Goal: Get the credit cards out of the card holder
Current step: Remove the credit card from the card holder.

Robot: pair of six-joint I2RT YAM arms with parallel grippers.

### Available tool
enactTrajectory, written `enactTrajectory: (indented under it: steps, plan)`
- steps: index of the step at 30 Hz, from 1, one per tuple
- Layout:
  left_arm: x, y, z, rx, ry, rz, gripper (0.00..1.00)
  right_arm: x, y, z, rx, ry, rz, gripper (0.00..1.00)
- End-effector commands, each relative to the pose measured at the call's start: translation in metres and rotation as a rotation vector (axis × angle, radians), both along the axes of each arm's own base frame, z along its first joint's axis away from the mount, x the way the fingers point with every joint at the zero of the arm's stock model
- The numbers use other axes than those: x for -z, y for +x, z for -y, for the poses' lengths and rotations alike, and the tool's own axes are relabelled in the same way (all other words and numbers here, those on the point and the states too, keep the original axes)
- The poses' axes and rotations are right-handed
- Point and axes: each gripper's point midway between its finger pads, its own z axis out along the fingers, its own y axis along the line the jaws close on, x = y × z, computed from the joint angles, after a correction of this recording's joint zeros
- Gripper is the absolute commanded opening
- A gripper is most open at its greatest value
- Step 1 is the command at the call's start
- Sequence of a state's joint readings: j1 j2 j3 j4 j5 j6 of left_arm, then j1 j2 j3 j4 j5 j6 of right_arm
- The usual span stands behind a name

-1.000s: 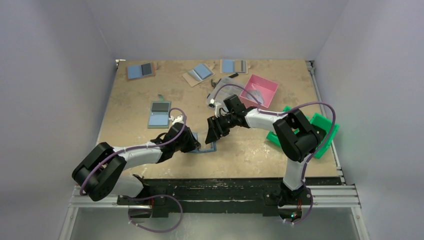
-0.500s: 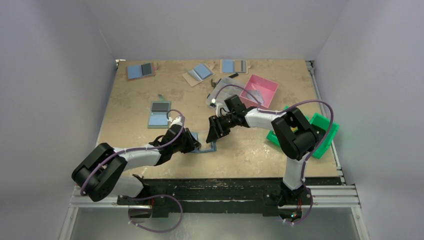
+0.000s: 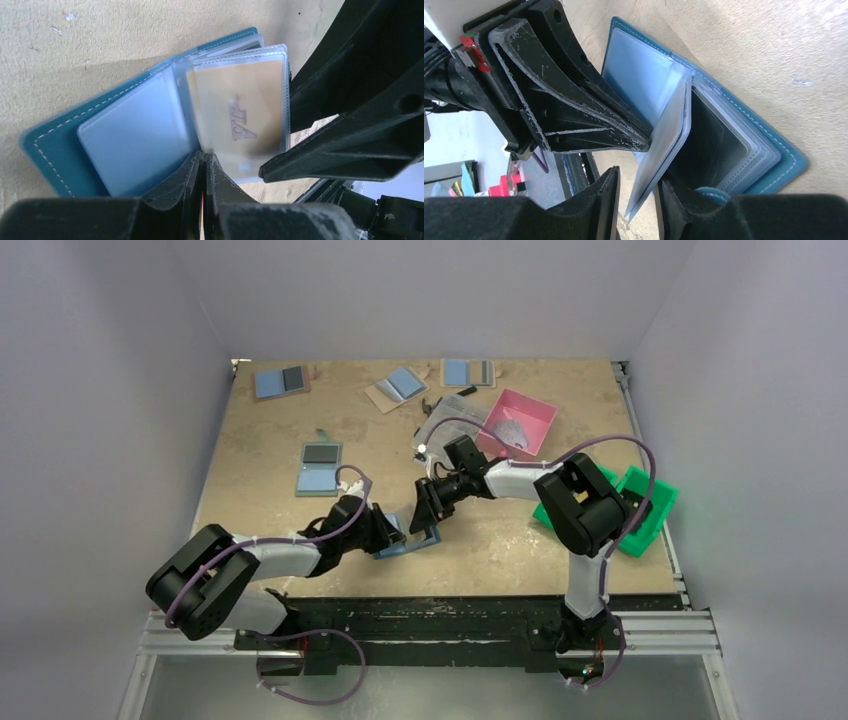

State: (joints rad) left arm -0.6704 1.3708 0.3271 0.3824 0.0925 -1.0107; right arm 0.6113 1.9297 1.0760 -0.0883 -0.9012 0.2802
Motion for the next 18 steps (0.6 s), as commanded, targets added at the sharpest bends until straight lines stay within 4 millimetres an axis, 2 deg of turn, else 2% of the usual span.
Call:
enactTrajectory:
  steps: [1, 4, 7, 10, 15, 18]
  plan:
    - [0.011, -0.019, -0.001, 0.048, -0.003, -0.051, 0.07, -0.006, -0.008, -0.005, -0.030, 0.047, -0.029, 0.33]
    - [0.009, -0.018, -0.004, 0.030, -0.005, -0.047, 0.16, 0.002, 0.000, 0.000, 0.002, -0.009, 0.000, 0.20]
    - [0.007, -0.018, -0.011, 0.000, 0.000, -0.047, 0.31, 0.010, 0.014, 0.010, 0.050, -0.068, 0.040, 0.18]
    - [0.001, -0.016, -0.016, -0.024, -0.007, -0.034, 0.40, 0.018, 0.023, 0.020, 0.089, -0.103, 0.047, 0.18]
    - [-0.004, -0.015, -0.020, -0.046, -0.025, -0.025, 0.45, 0.023, 0.023, 0.022, 0.080, -0.107, 0.040, 0.20]
    - [-0.008, -0.014, -0.018, -0.055, -0.068, -0.019, 0.45, 0.027, 0.023, 0.023, 0.084, -0.119, 0.039, 0.26]
